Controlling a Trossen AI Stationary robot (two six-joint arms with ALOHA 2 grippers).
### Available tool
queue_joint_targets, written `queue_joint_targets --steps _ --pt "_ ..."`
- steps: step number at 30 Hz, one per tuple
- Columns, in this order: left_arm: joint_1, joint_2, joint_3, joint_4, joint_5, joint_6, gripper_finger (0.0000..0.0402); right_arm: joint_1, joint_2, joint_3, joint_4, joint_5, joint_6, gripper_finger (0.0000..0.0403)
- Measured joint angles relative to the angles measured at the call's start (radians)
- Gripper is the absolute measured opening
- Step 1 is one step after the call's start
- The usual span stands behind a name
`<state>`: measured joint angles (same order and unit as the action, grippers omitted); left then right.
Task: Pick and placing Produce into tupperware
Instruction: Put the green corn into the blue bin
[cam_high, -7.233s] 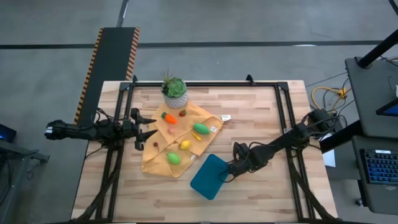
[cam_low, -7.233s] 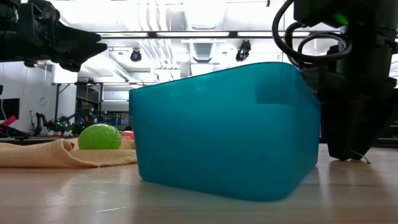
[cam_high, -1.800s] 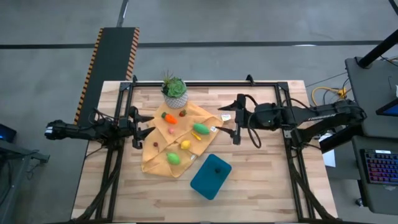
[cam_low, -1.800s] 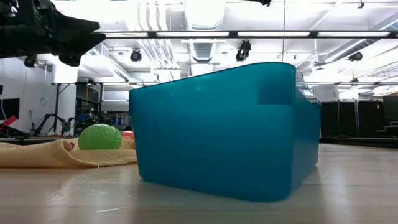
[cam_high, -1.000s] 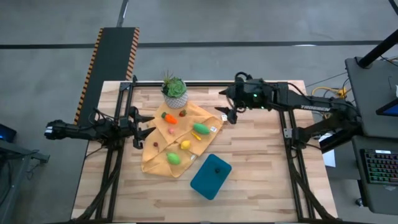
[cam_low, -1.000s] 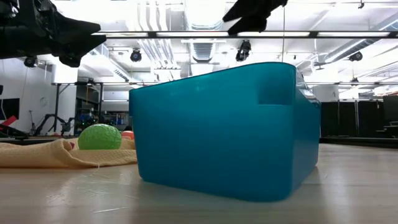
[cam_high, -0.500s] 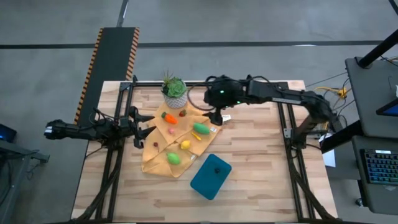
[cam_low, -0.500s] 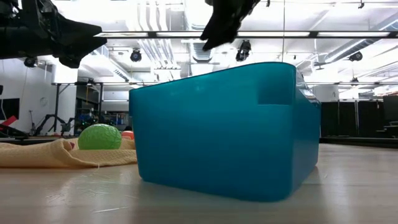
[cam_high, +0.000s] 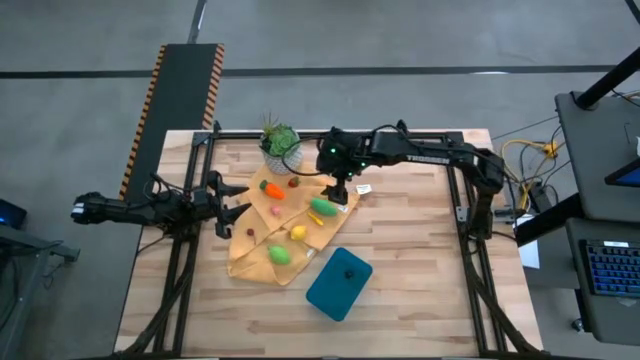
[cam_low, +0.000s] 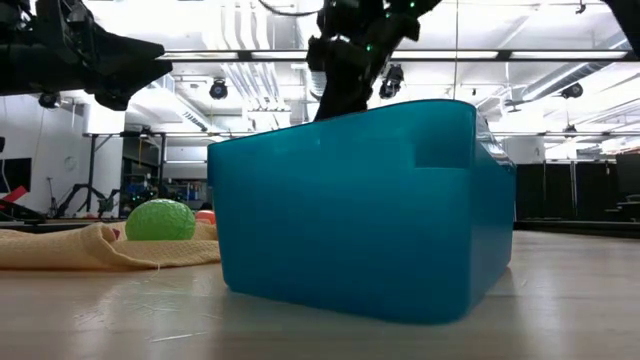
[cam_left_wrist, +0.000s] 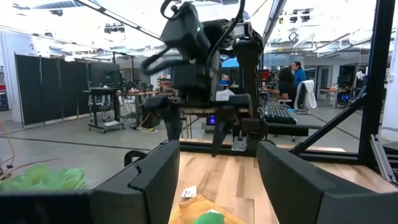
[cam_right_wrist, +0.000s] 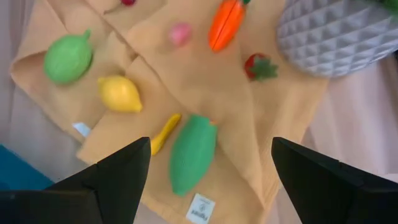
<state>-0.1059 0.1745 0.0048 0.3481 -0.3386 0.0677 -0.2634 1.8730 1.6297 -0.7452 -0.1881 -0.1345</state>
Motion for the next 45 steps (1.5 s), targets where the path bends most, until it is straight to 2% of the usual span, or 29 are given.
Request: queue_joint_targets --steps 16,33,45 --pt "0.000 0.008 0.000 0.001 -0.008 0.000 0.0202 0.008 0.171 -0.003 -0.027 -0.055 0.011 0.0327" --pt "0.000 0.007 0.000 0.001 -0.011 0.000 0.0202 0.043 0.284 -0.003 -0.007 -0.021 0.037 0.0327" --pt "0.000 0.008 0.000 0.002 -0.011 -0.003 0.0202 0.043 0.293 -0.009 0.010 -0.017 0.048 0.0327"
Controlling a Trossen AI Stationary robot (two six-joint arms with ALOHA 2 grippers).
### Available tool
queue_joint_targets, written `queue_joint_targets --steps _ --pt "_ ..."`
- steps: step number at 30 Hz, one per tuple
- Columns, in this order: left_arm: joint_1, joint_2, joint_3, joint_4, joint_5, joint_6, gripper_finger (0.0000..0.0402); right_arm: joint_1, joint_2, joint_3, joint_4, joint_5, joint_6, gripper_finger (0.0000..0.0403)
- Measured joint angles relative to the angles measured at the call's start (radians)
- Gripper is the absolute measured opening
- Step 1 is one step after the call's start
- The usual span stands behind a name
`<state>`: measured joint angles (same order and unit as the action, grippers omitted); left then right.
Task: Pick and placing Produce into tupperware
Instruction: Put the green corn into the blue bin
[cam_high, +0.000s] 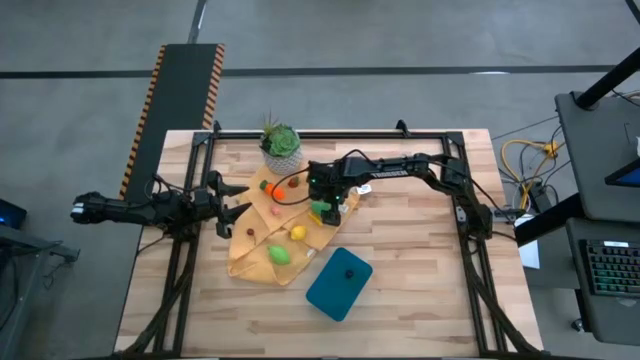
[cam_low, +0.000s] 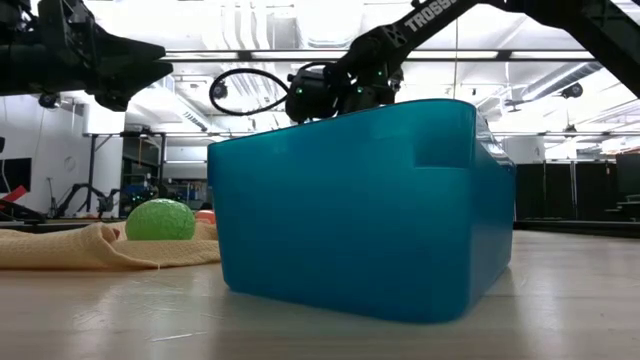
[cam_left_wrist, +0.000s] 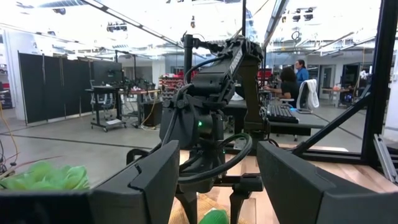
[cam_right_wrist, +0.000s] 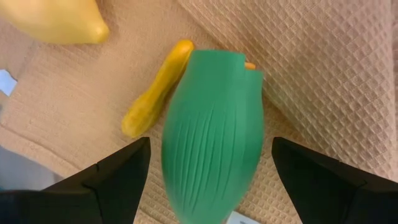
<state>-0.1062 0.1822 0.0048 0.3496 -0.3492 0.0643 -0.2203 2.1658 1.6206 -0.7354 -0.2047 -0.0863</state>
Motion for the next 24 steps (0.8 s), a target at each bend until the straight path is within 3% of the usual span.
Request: queue_joint_targets --steps 13,18,24 --pt "0.000 0.000 0.000 0.000 0.000 0.000 0.0202 0.001 0.000 -0.019 0.010 0.006 0.008 0.0327" --pt "0.000 -0.001 0.000 0.000 0.000 0.000 0.0202 0.016 0.000 -0.022 0.008 0.091 0.007 0.0327" --pt "0.000 -0.001 0.000 0.000 0.000 0.000 0.0202 0.031 0.000 -0.022 0.008 0.102 0.007 0.0327"
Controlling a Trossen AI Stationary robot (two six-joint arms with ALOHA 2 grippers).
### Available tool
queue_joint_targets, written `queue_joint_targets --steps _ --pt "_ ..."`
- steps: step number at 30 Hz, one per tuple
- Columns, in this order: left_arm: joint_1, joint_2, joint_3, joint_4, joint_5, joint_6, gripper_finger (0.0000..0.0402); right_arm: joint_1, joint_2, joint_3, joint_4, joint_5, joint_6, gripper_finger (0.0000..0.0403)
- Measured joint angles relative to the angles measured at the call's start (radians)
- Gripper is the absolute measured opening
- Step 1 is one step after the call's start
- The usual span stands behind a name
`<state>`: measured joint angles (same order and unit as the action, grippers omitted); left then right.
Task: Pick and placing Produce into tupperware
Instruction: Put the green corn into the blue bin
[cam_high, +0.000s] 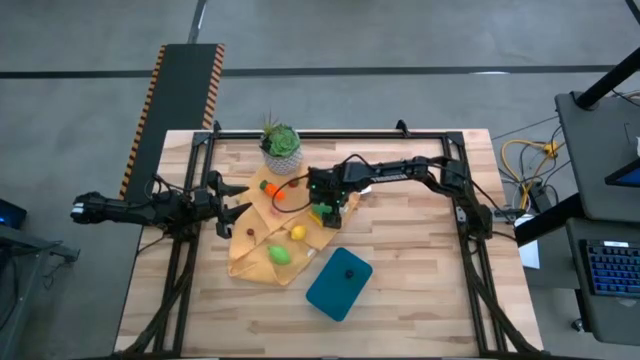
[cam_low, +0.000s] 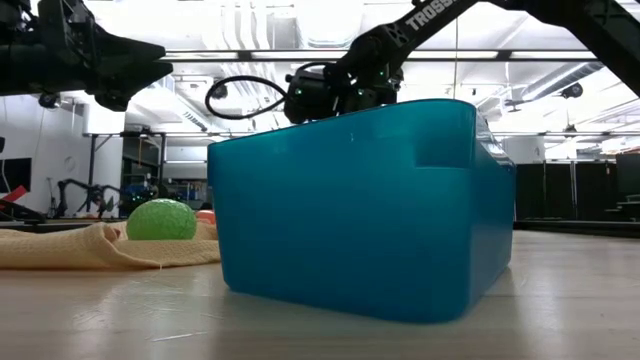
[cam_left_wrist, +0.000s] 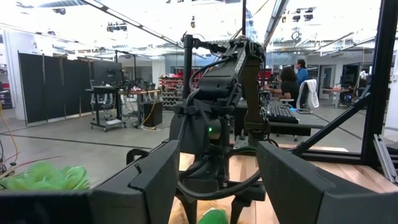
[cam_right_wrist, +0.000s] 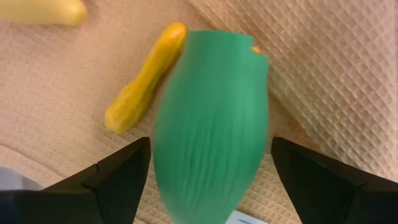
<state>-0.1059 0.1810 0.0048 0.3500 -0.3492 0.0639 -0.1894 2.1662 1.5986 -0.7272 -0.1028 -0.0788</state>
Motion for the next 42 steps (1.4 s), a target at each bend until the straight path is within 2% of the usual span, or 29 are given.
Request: queue_joint_targets --steps 17,20,27,30,42 --pt "0.000 0.001 0.000 0.000 0.000 0.000 0.0202 0.002 0.000 0.000 0.000 0.000 0.026 0.0323" --pt "0.000 0.002 0.000 0.000 0.000 0.000 0.0202 0.002 0.000 0.000 -0.001 0.000 0.027 0.0302" --pt "0.000 0.000 0.000 0.000 0.000 0.000 0.0202 0.002 -0.001 0.000 -0.002 -0.001 0.026 0.0209" --pt "0.000 0.001 0.000 0.000 0.000 0.000 0.0202 0.002 -0.002 0.000 -0.003 -0.002 0.022 0.0182" --pt "0.000 0.002 0.000 0.000 0.000 0.000 0.0202 0.002 -0.009 0.000 -0.029 -0.002 0.017 0.0188"
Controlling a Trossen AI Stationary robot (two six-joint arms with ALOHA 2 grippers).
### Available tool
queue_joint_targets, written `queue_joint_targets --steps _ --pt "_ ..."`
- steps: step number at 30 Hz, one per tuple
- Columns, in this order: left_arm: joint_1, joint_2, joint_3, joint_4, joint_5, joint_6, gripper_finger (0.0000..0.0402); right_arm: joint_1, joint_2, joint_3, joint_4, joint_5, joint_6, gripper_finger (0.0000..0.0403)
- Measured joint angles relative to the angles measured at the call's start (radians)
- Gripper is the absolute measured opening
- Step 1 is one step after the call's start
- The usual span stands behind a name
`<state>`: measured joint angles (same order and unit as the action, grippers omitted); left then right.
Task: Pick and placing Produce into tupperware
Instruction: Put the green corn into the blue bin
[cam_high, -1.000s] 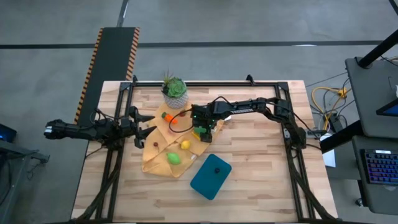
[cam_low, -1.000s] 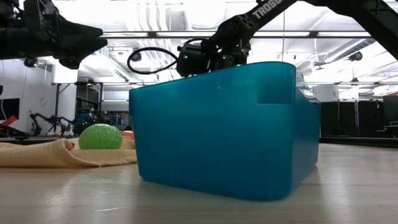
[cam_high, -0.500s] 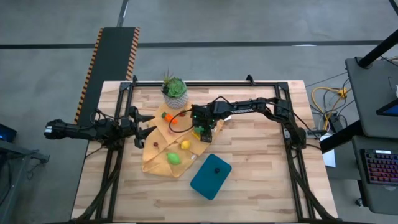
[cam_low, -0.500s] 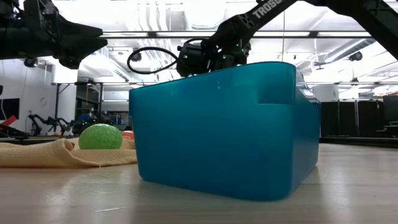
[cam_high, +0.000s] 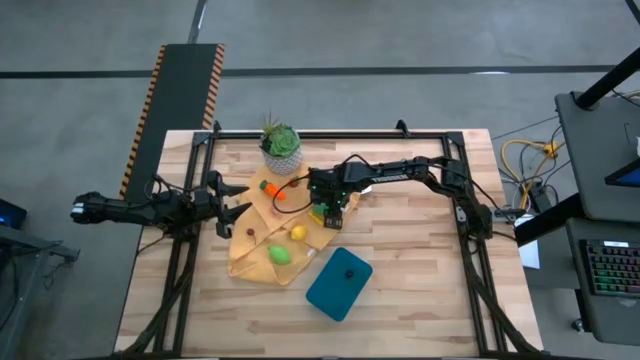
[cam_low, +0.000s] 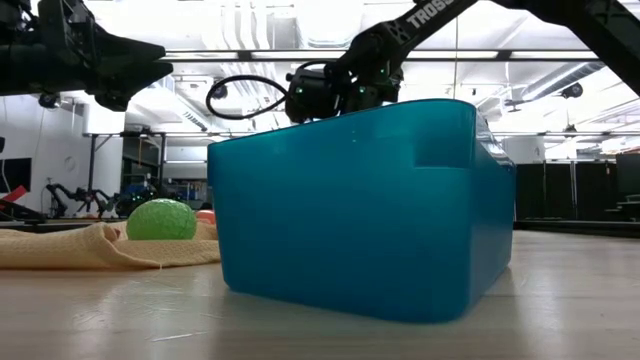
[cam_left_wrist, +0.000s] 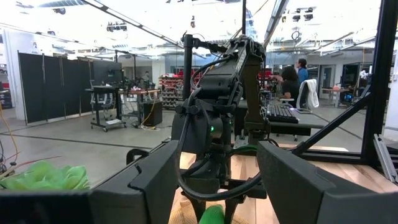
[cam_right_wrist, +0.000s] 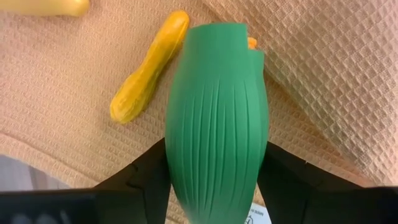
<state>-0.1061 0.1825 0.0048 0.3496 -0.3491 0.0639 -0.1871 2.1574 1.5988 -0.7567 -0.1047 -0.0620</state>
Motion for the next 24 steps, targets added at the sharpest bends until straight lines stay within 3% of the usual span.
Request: queue_joint_targets --steps 24 --pt "0.000 -0.001 0.000 0.000 -0.001 0.002 0.0202 0.081 -0.171 0.009 -0.050 -0.003 0.029 0.0182"
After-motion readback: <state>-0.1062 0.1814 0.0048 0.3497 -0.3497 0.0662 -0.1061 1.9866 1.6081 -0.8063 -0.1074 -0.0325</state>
